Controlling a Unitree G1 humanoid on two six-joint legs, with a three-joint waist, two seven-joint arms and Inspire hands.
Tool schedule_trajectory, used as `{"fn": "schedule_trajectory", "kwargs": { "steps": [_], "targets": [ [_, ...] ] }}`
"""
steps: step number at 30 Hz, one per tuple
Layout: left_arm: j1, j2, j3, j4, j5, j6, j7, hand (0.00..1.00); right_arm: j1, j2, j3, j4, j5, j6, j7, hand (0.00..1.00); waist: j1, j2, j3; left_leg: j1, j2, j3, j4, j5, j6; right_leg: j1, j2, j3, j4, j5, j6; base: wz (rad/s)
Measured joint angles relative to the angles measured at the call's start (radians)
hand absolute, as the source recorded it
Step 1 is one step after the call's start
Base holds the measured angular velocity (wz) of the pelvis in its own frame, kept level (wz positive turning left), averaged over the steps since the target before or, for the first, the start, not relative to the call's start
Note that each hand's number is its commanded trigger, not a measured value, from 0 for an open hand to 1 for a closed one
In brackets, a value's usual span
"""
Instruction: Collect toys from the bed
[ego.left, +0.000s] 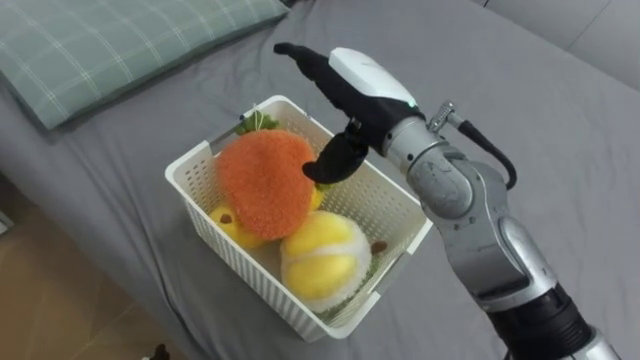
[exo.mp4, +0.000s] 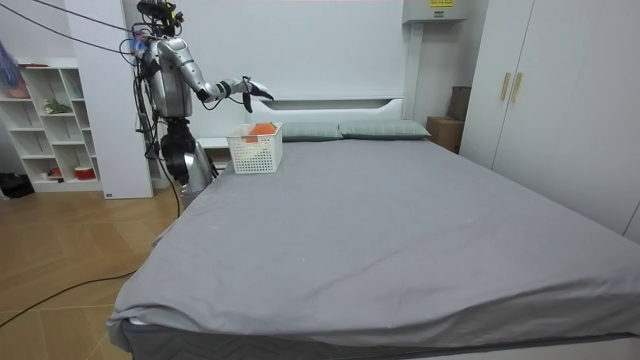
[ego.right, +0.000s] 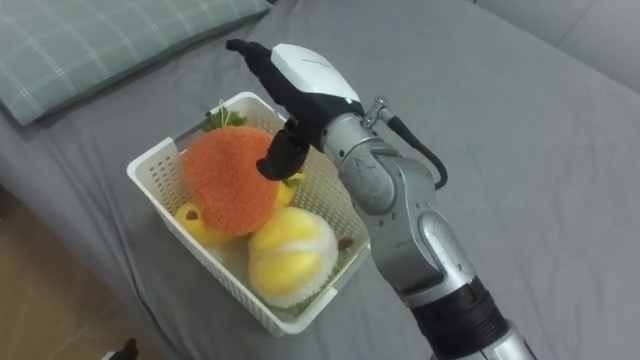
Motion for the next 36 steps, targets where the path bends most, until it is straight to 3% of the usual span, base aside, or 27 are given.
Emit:
{"fn": "schedule_trajectory", "kwargs": {
  "steps": [7, 13, 15, 21, 23, 28, 31, 36],
  "targets": [
    [0.004, -0.002, 0.001, -0.001, 0.004, 0.0, 0.008, 0.0, 0.02, -0.015, -0.002, 0.012, 0.0, -0.001, 0.01, 0.0, -0.032, 0.006, 0.0031, -0.002, -0.002, -0.007, 0.001, 0.0, 0.0, 0.0, 0.002, 0.018, 0.0, 0.0, 0.001, 0.01],
    [0.007, -0.001, 0.007, 0.001, 0.012, 0.002, 0.021, 0.0, 0.054, -0.03, -0.06, -0.036, 0.008, -0.007, 0.009, 0.0, -0.059, 0.013, -0.0054, 0.002, 0.001, 0.017, -0.003, 0.001, 0.001, -0.007, 0.003, 0.06, -0.001, 0.0, 0.001, -0.07],
    [0.012, -0.001, 0.008, 0.001, 0.014, 0.003, 0.022, 0.0, 0.071, -0.031, -0.095, -0.038, 0.023, -0.028, 0.0, 0.0, -0.083, 0.021, -0.01, 0.007, 0.001, 0.021, -0.003, 0.001, 0.002, -0.004, 0.003, 0.063, -0.001, 0.0, 0.001, -0.1],
    [0.017, 0.001, 0.022, 0.002, 0.021, 0.002, 0.033, 0.0, 0.142, -0.054, -0.196, -0.039, 0.126, -0.048, -0.062, 0.0, -0.136, 0.039, -0.0181, 0.035, 0.016, 0.083, -0.02, 0.001, 0.002, -0.006, 0.01, 0.118, 0.002, 0.004, 0.0, -0.3],
    [0.032, -0.007, 0.023, 0.001, 0.019, 0.0, 0.038, 0.0, 0.167, -0.068, -0.232, -0.043, 0.127, -0.063, -0.09, 0.0, -0.165, 0.057, -0.0269, 0.053, 0.025, 0.116, -0.032, 0.0, 0.003, -0.005, 0.016, 0.144, 0.003, 0.012, -0.001, -0.42],
    [0.066, -0.011, 0.043, 0.022, 0.019, 0.001, 0.056, 0.0, 0.272, -0.074, -0.327, -0.095, 0.133, -0.082, -0.157, 0.0, -0.223, 0.084, -0.033, 0.079, 0.033, 0.162, -0.047, 0.0, 0.003, -0.006, 0.023, 0.19, 0.005, 0.016, -0.003, -0.3],
    [0.089, -0.011, 0.04, 0.023, 0.017, 0.001, 0.078, 0.0, 0.314, -0.074, -0.36, -0.102, 0.161, -0.082, -0.188, 0.0, -0.257, 0.096, -0.0274, 0.092, 0.039, 0.19, -0.056, -0.001, 0.002, -0.014, 0.029, 0.217, 0.02, 0.017, -0.005, -0.28],
    [0.108, -0.012, 0.067, 0.036, 0.017, -0.001, 0.104, 0.0, 0.364, -0.075, -0.446, -0.102, 0.158, -0.115, -0.233, 0.0, -0.304, 0.1, -0.0262, 0.097, 0.048, 0.223, -0.058, -0.003, -0.002, -0.024, 0.038, 0.248, 0.021, 0.024, -0.01, -0.21]
  ]
}}
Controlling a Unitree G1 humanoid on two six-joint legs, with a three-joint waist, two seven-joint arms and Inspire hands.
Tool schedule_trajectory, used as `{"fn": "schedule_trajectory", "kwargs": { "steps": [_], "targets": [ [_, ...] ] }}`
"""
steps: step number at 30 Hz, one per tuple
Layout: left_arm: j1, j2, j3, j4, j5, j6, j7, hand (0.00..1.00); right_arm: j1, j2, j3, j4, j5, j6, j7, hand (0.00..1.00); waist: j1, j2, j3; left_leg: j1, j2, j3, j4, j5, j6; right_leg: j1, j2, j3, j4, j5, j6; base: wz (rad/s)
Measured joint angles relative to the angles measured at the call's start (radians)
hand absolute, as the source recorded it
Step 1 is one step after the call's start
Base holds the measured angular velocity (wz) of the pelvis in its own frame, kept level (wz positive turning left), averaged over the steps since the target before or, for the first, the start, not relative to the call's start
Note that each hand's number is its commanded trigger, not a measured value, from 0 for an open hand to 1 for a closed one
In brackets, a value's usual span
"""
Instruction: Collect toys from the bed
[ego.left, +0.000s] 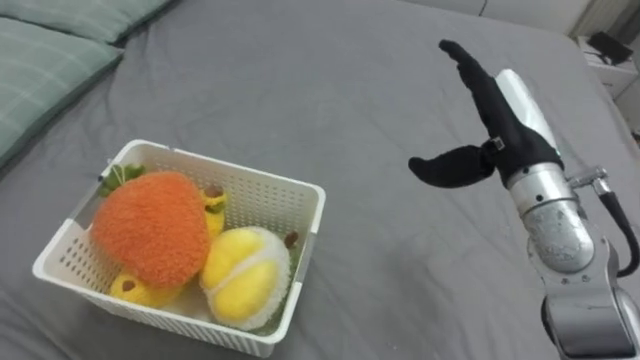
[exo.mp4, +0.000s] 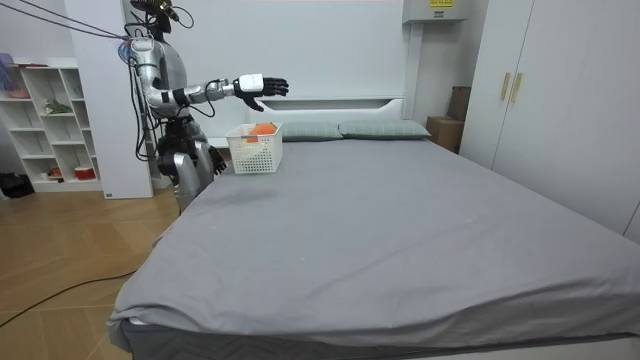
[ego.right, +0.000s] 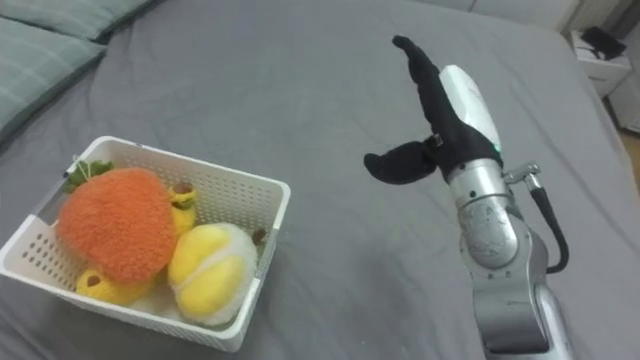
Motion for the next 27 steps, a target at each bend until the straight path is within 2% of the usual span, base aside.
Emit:
{"fn": "schedule_trajectory", "kwargs": {
  "steps": [3, 8, 12, 15, 19, 22, 24, 27],
  "targets": [
    [0.008, 0.002, 0.013, 0.017, -0.007, 0.0, 0.002, 0.0, 0.03, 0.001, -0.058, 0.0, 0.006, -0.004, -0.031, 0.0, -0.027, 0.004, 0.001, 0.005, 0.003, 0.012, 0.0, -0.003, -0.001, 0.0, 0.004, 0.016, 0.002, 0.001, -0.001, -0.12],
    [0.039, 0.001, 0.026, 0.017, -0.007, 0.004, 0.004, 0.0, 0.11, 0.002, -0.12, 0.013, 0.062, -0.008, -0.093, 0.0, -0.079, 0.015, -0.0054, 0.007, 0.006, 0.024, 0.001, -0.008, -0.002, -0.002, 0.006, 0.026, 0.004, 0.001, -0.001, -0.06],
    [0.064, 0.01, 0.033, 0.017, -0.008, 0.003, 0.006, 0.0, 0.163, 0.002, -0.137, 0.044, 0.163, -0.009, -0.112, 0.0, -0.084, 0.017, -0.0058, 0.023, 0.017, 0.052, 0.002, -0.018, -0.009, 0.003, 0.018, 0.048, 0.003, 0.004, -0.005, -0.22],
    [0.074, 0.01, 0.04, 0.03, -0.008, 0.001, 0.012, 0.0, 0.169, 0.003, -0.169, 0.14, 0.231, -0.03, -0.155, 0.0, -0.104, 0.021, -0.0057, 0.033, 0.021, 0.062, 0.002, -0.021, -0.011, 0.01, 0.022, 0.054, 0.0, 0.005, -0.007, -0.09],
    [0.084, 0.01, 0.052, 0.035, -0.037, 0.001, 0.012, 0.0, 0.209, 0.009, -0.211, 0.237, 0.337, -0.033, -0.226, 0.0, -0.119, 0.031, -0.0032, 0.04, 0.026, 0.073, 0.002, -0.03, -0.013, 0.017, 0.026, 0.057, -0.002, 0.005, -0.008, -0.09],
    [0.089, 0.009, 0.064, 0.035, -0.047, 0.001, 0.012, 0.0, 0.243, 0.01, -0.225, 0.303, 0.407, -0.045, -0.273, 0.0, -0.122, 0.029, -0.0042, 0.04, 0.029, 0.077, 0.002, -0.034, -0.016, 0.015, 0.031, 0.068, -0.001, 0.004, -0.01, -0.07],
    [0.094, 0.01, 0.065, 0.036, -0.056, 0.001, 0.016, 0.0, 0.25, 0.012, -0.225, 0.376, 0.431, -0.066, -0.298, 0.0, -0.128, 0.03, -0.0045, 0.042, 0.031, 0.079, 0.006, -0.037, -0.018, 0.016, 0.033, 0.069, -0.004, 0.003, -0.011, -0.04],
    [0.095, 0.009, 0.063, 0.039, -0.087, 0.0, 0.028, 0.0, 0.262, 0.032, -0.225, 0.514, 0.5, -0.085, -0.36, 0.0, -0.133, 0.029, -0.0053, 0.042, 0.033, 0.081, 0.017, -0.039, -0.02, 0.018, 0.034, 0.068, -0.005, 0.002, -0.013, 0.0]
  ]
}}
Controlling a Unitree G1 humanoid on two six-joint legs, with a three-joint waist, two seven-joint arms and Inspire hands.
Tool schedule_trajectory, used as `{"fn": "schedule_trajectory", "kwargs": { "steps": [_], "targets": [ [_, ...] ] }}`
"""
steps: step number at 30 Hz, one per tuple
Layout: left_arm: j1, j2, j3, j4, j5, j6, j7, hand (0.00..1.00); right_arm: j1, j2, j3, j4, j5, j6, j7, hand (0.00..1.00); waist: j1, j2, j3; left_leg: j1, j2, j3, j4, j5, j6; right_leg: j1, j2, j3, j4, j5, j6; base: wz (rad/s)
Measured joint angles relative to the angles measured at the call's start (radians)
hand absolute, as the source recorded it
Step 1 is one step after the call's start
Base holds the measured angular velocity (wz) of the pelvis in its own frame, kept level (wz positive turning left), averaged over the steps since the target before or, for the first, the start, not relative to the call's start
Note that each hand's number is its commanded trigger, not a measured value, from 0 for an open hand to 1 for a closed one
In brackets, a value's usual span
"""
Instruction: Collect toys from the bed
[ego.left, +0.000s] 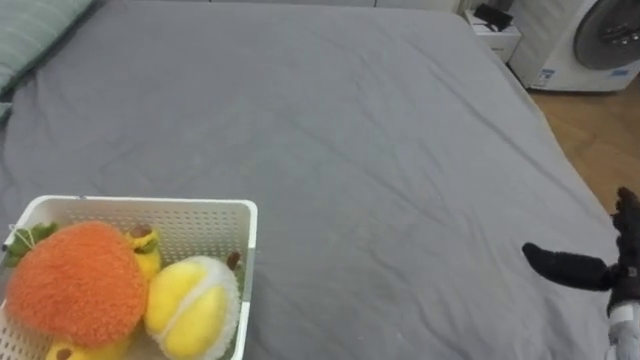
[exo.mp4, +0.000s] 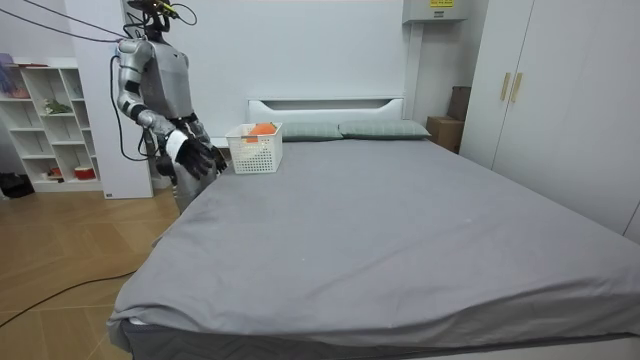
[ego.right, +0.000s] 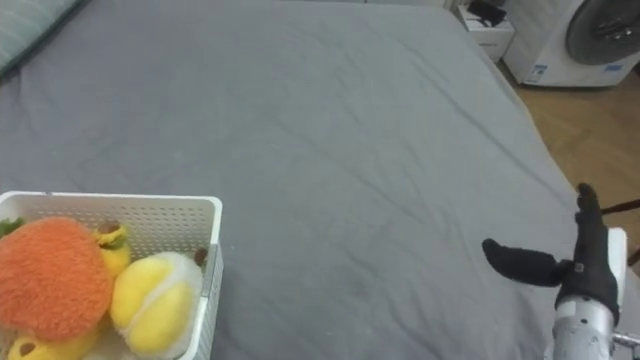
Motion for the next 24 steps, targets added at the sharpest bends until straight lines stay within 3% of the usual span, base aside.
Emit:
{"fn": "schedule_trajectory", "kwargs": {
  "steps": [4, 6, 11, 13, 16, 24],
  "targets": [
    [0.004, 0.0, -0.01, 0.0, 0.0, -0.002, 0.024, 0.0, 0.016, 0.041, 0.0, 0.203, 0.155, -0.022, -0.051, 0.0, -0.009, 0.001, 0.0006, -0.005, 0.0, -0.003, 0.0, -0.003, -0.001, -0.002, 0.001, 0.002, 0.0, -0.004, -0.001, 0.0],
    [0.006, 0.0, -0.014, 0.008, -0.001, -0.003, 0.027, 0.0, 0.019, 0.047, 0.0, 0.272, 0.206, -0.025, -0.075, 0.0, -0.019, 0.004, 0.0005, -0.008, 0.0, -0.002, 0.001, -0.007, -0.001, -0.002, 0.0, 0.005, 0.001, -0.009, 0.0, 0.0],
    [0.008, 0.0, -0.002, 0.044, -0.007, -0.019, 0.027, 0.0, 0.027, 0.055, -0.031, 0.504, 0.304, -0.075, -0.096, 0.0, -0.038, 0.01, -0.0045, 0.0, 0.0, -0.007, 0.0, -0.008, -0.002, 0.008, 0.001, 0.001, 0.0, -0.012, 0.0, 0.01],
    [0.011, 0.0, 0.005, 0.044, -0.007, -0.022, 0.024, 0.0, 0.03, 0.056, -0.042, 0.59, 0.329, -0.075, -0.073, 0.0, -0.038, 0.011, -0.0013, 0.0, 0.0, -0.008, 0.0, -0.009, -0.003, 0.013, 0.001, 0.002, 0.0, -0.014, 0.0, 0.04],
    [0.015, 0.0, 0.011, 0.045, 0.005, -0.024, 0.023, 0.0, 0.046, 0.061, -0.041, 0.723, 0.354, -0.071, -0.029, 0.0, -0.036, 0.01, -0.0044, 0.0, -0.001, -0.015, 0.003, -0.013, -0.005, 0.015, -0.001, -0.006, 0.002, -0.025, 0.0, 0.07],
    [0.027, -0.008, 0.015, 0.05, 0.013, -0.024, 0.022, 0.0, 0.083, 0.087, 0.035, 0.86, 0.438, -0.014, 0.163, 0.0, -0.022, 0.027, -0.0076, 0.016, -0.002, -0.035, 0.004, -0.024, -0.008, 0.036, -0.001, -0.025, -0.013, -0.037, -0.001, 0.05]
  ]
}}
